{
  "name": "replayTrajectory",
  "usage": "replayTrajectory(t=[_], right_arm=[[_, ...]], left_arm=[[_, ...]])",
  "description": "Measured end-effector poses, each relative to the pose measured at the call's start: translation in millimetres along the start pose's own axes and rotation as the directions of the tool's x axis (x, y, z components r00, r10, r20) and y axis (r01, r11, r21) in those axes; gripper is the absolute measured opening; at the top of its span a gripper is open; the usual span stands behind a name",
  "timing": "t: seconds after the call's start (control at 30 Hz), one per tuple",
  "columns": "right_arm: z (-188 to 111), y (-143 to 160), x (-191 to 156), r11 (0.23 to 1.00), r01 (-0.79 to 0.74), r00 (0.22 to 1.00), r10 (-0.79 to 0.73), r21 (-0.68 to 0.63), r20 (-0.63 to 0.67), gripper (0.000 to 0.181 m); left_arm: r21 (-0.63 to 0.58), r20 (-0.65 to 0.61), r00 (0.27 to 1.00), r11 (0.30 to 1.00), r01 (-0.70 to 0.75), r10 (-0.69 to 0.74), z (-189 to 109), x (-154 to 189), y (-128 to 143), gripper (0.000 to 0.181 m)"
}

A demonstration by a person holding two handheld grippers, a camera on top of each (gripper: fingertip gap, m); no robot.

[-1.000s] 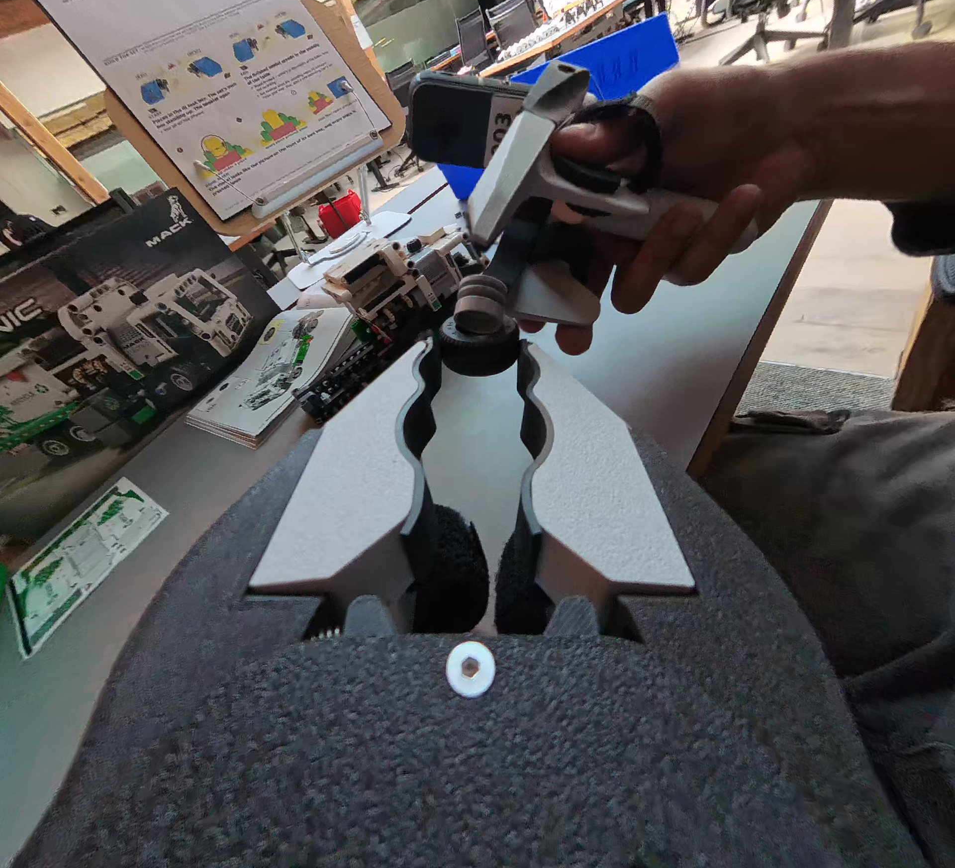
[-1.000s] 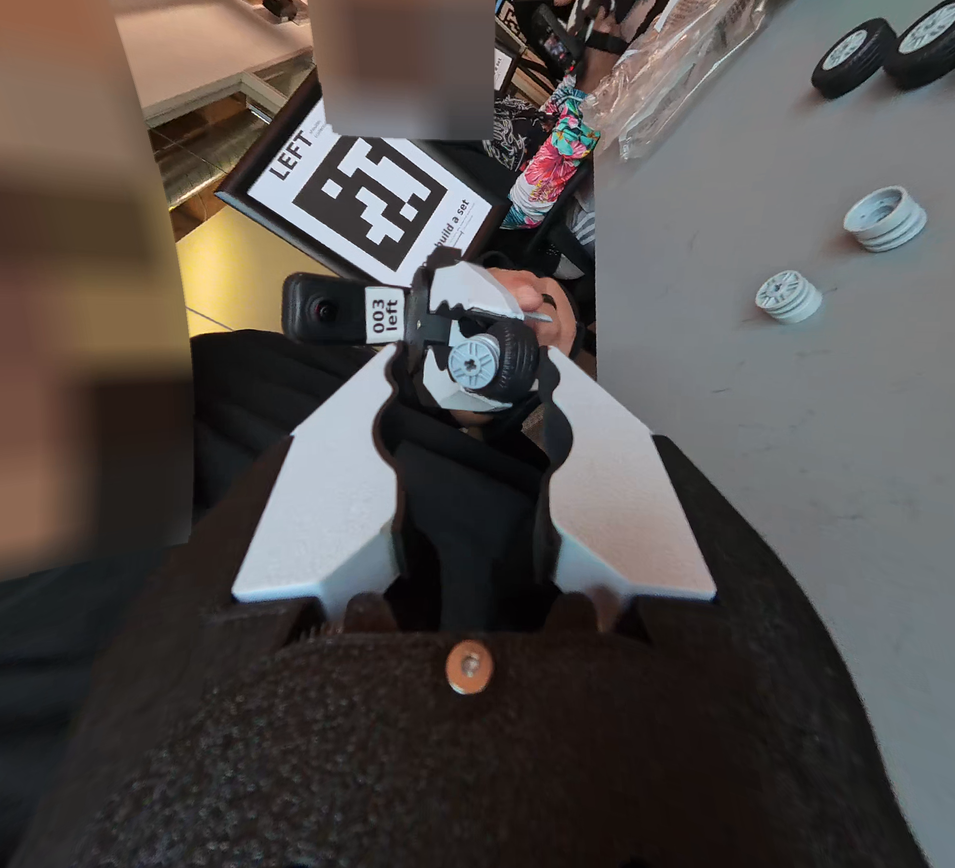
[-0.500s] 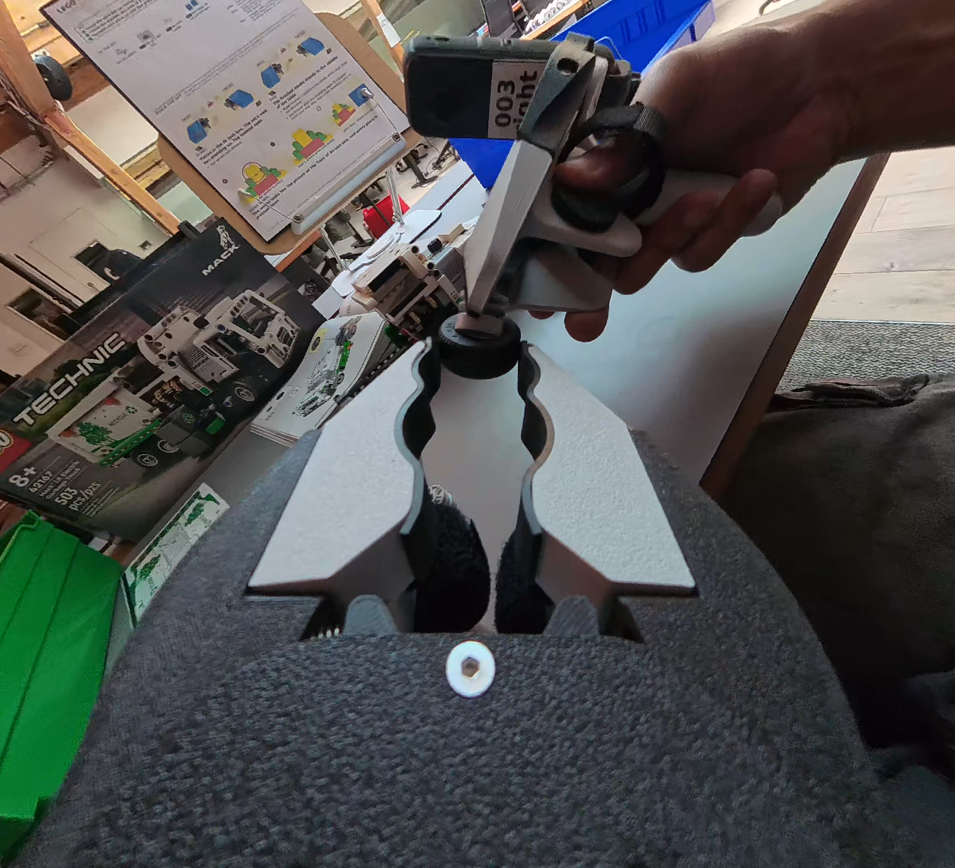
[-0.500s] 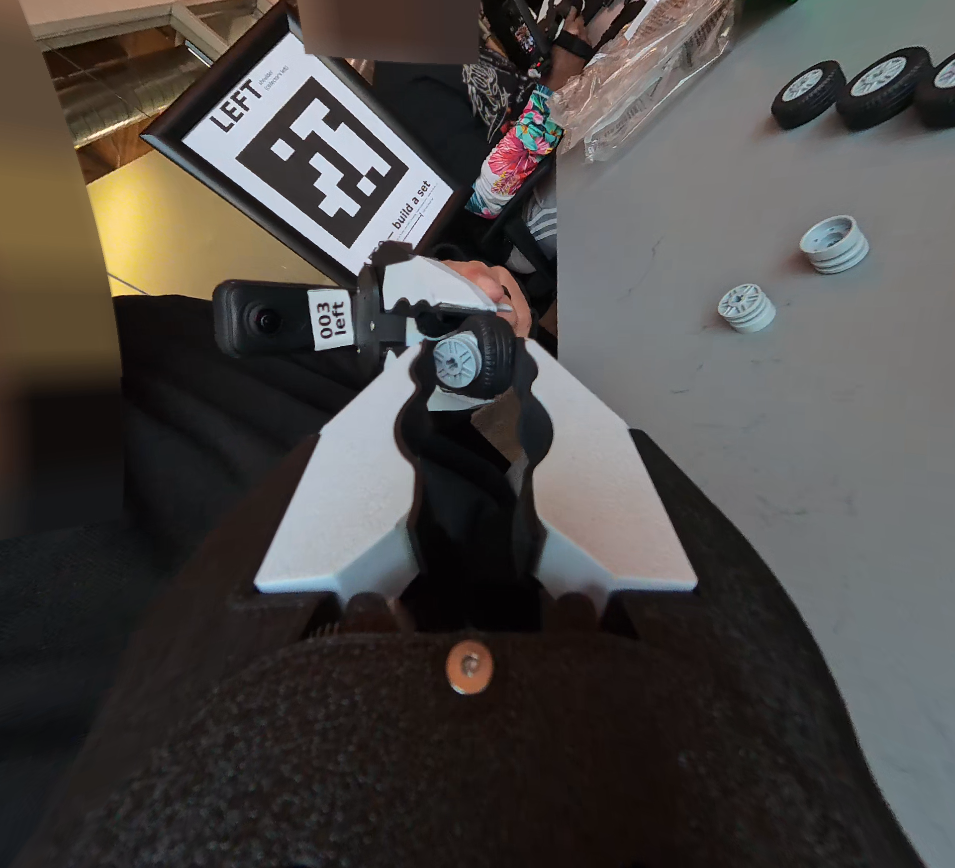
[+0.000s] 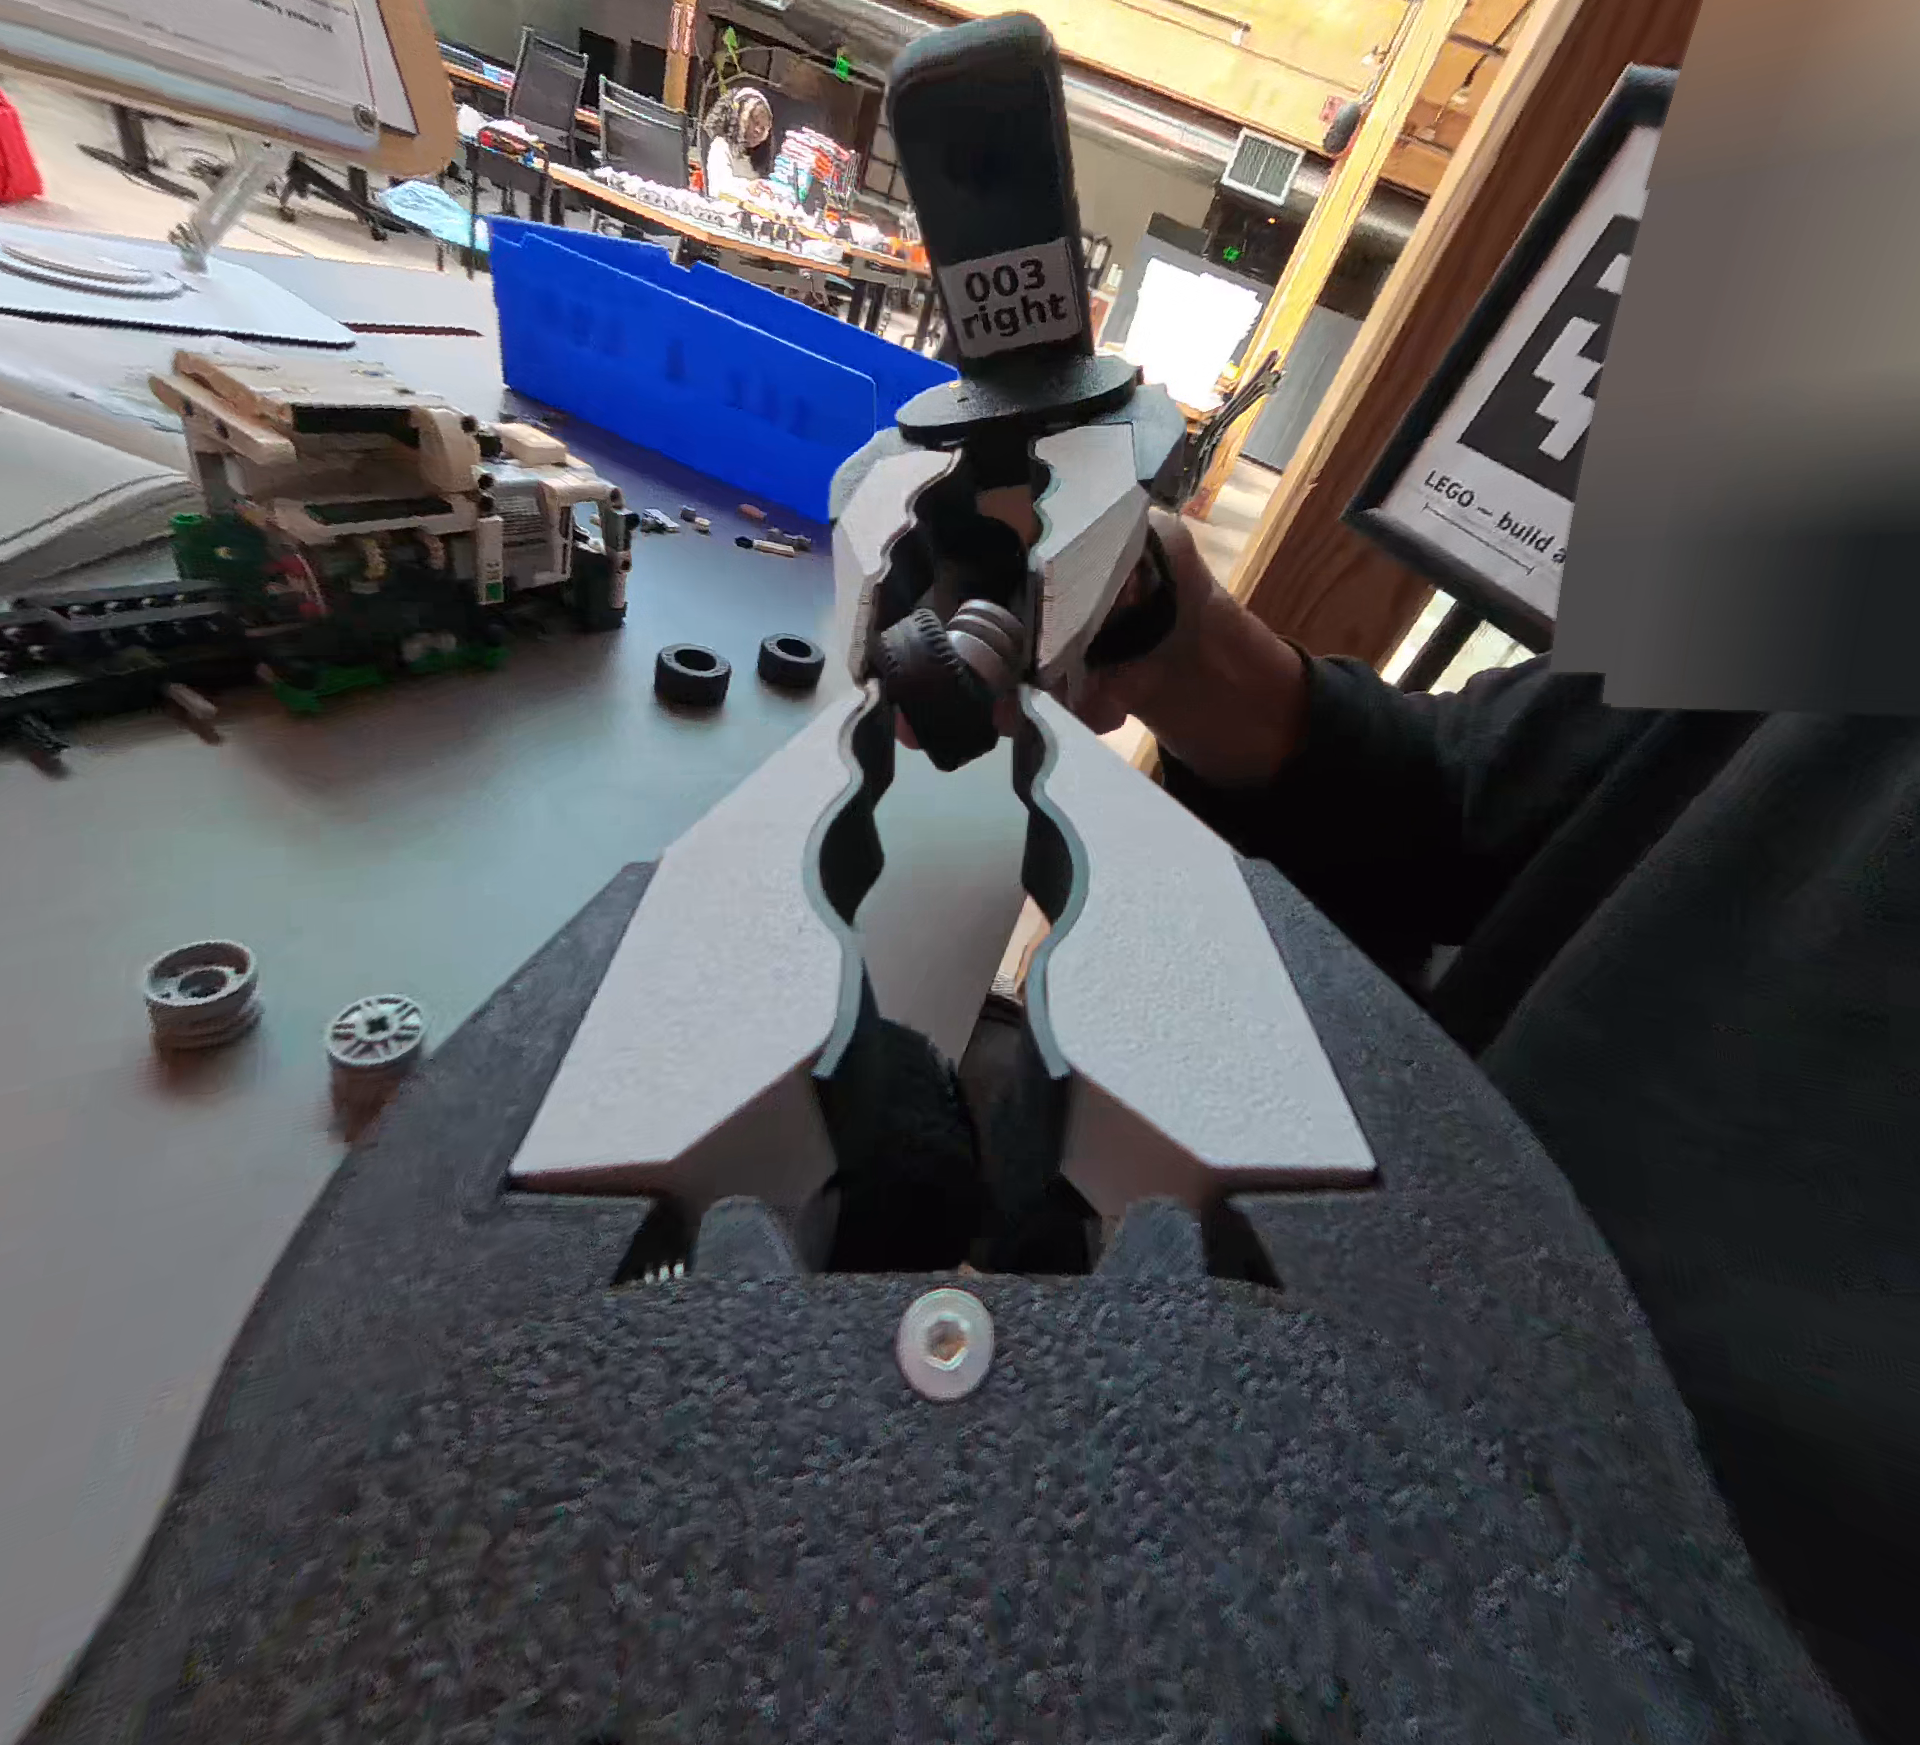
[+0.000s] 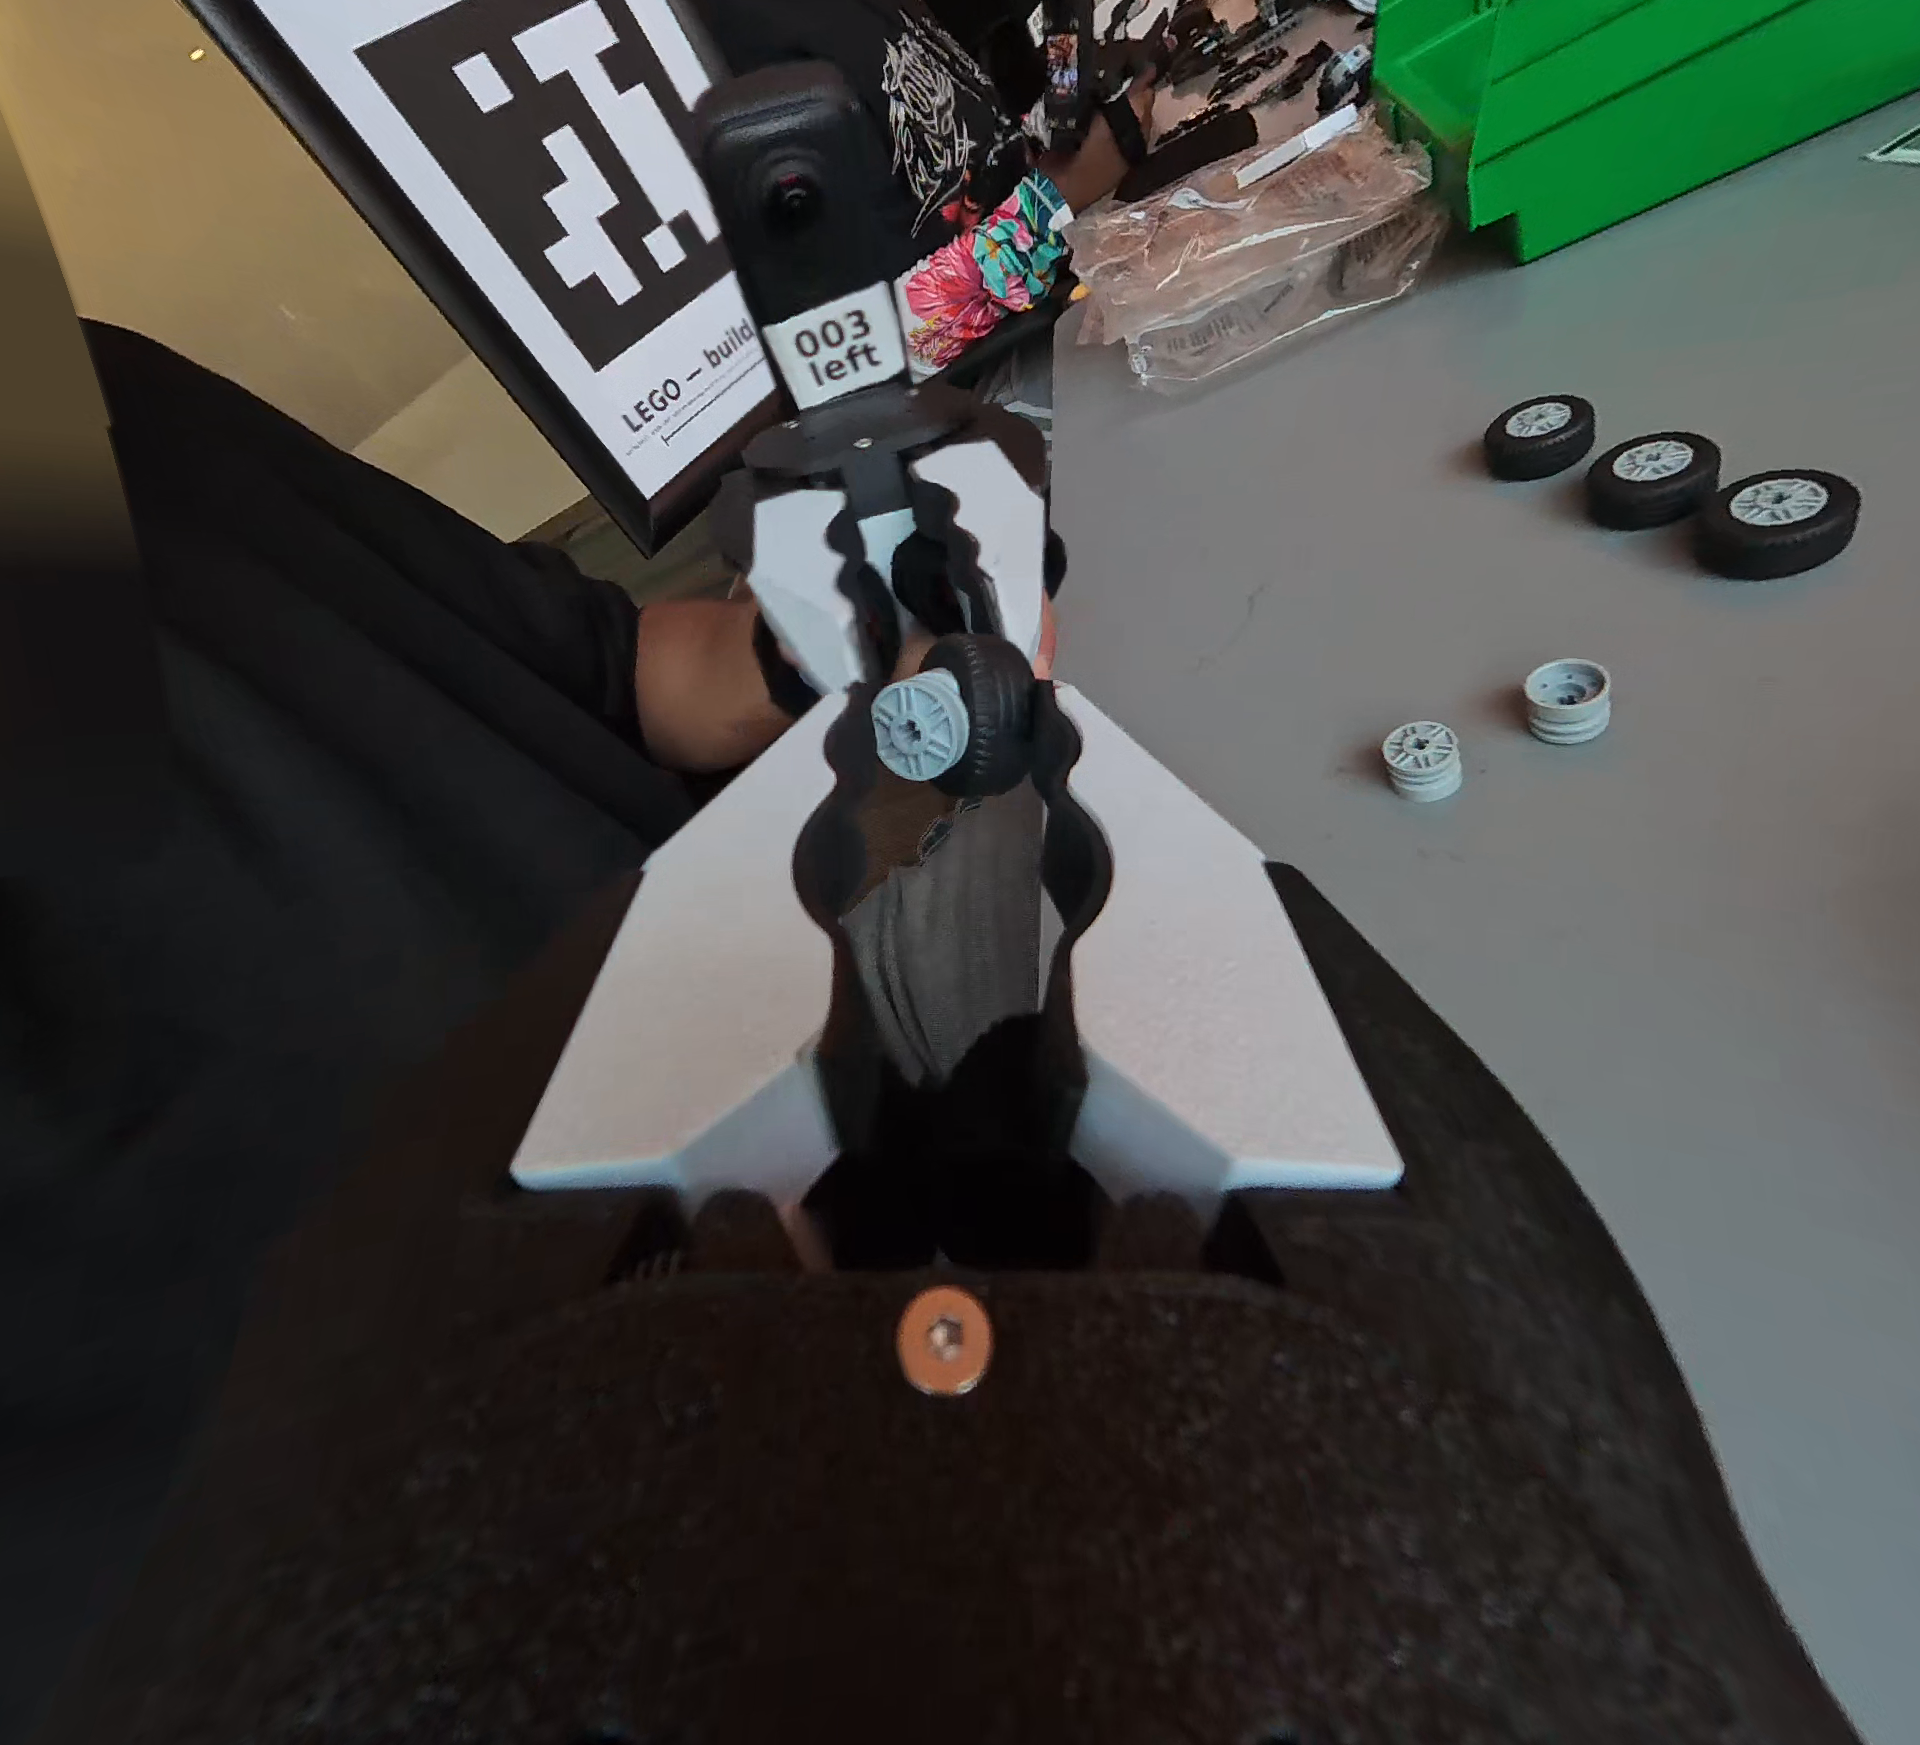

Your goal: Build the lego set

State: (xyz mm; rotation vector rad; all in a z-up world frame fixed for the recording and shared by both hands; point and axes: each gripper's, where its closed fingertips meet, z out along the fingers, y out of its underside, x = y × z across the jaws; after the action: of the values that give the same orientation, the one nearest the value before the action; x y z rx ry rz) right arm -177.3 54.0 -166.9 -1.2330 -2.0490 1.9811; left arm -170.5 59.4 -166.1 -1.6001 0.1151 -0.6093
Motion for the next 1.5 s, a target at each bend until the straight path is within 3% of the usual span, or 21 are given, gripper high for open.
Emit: replayTrajectory(t=[0.27,0.43,0.63,0.83,0.93,1.03,1.17,1.27,1.3,1.37,1.5], right_arm=[[3,-8,1,0.978,0.209,0.966,-0.206,0.004,-0.158,0.029],[3,-7,6,0.972,0.235,0.952,-0.229,0.001,-0.203,0.029],[4,-6,-7,0.991,0.131,0.990,-0.129,0.035,-0.054,0.030],[-1,-6,-19,0.995,0.033,0.992,-0.044,0.097,0.121,0.030],[-2,-2,-22,0.994,0.067,0.987,-0.078,0.085,0.141,0.028],[-3,0,-21,0.987,0.144,0.983,-0.151,0.071,0.106,0.026],[-4,-7,-21,0.979,0.185,0.981,-0.189,0.083,0.042,0.026],[5,-3,-20,0.971,0.238,0.971,-0.238,0.030,-0.016,0.016],[5,-10,-23,0.968,0.238,0.971,-0.236,0.079,-0.027,0.000],[3,-11,-22,0.969,0.241,0.970,-0.240,0.061,-0.030,0.000],[-2,-15,-10,0.977,0.194,0.980,-0.188,0.084,-0.067,0.000]], left_arm=[[0.043,0.053,0.998,0.999,-0.021,0.019,-4,-4,-5,0.014],[0.052,0.089,0.995,0.997,-0.049,0.044,-4,-6,-6,0.013],[0.030,0.046,0.986,0.986,-0.162,0.161,-6,3,-9,0.014],[0.066,-0.098,0.994,0.997,-0.037,0.043,-8,11,-7,0.012],[0.064,-0.142,0.990,0.998,-0.005,0.014,-8,15,-5,0.012],[0.069,-0.152,0.988,0.997,0.022,-0.011,-7,16,-4,0.012],[0.063,-0.070,0.995,0.996,-0.062,0.067,-4,15,-5,0.012],[-0.047,-0.028,0.990,0.989,-0.141,0.139,9,16,17,0.012],[-0.026,-0.045,0.988,0.988,-0.149,0.148,12,23,17,0.012],[-0.002,-0.003,0.983,0.983,-0.186,0.186,17,21,14,0.012],[0.002,0.005,0.991,0.991,-0.132,0.132,16,12,13,0.012]])
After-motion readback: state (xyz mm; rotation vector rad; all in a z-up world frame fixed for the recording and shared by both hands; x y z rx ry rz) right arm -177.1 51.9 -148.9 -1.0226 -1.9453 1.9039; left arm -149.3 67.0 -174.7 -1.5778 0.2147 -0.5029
